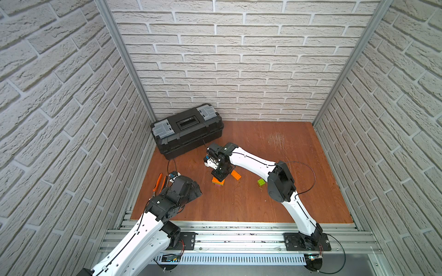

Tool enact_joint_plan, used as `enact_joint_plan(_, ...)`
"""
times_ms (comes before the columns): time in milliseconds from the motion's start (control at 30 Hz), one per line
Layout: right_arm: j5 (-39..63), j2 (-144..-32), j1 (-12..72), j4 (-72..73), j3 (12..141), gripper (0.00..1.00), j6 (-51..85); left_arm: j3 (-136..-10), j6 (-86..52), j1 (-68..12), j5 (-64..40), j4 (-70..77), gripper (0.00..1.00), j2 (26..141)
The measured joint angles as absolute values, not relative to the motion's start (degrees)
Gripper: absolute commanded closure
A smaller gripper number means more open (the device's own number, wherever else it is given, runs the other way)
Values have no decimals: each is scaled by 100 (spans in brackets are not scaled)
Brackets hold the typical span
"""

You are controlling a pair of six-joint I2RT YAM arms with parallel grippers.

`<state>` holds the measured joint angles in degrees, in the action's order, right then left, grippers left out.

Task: Assemble a carrot with lego
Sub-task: Assemble the lego brick with the lego brick.

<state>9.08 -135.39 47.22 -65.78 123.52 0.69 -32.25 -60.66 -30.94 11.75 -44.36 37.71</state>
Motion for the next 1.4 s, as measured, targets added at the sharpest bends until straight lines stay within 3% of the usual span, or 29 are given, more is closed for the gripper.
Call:
enact_joint_plan(600, 976, -13655, 4703, -6506, 12405, 98, 67, -3225, -6040, -3111, 1170, -4383, 2, 3983)
enact_joint_plan(1400, 1194, -13091, 4696, -5288, 11148, 97, 633, -3109, -6023, -3120, 1170, -4346, 2, 3809)
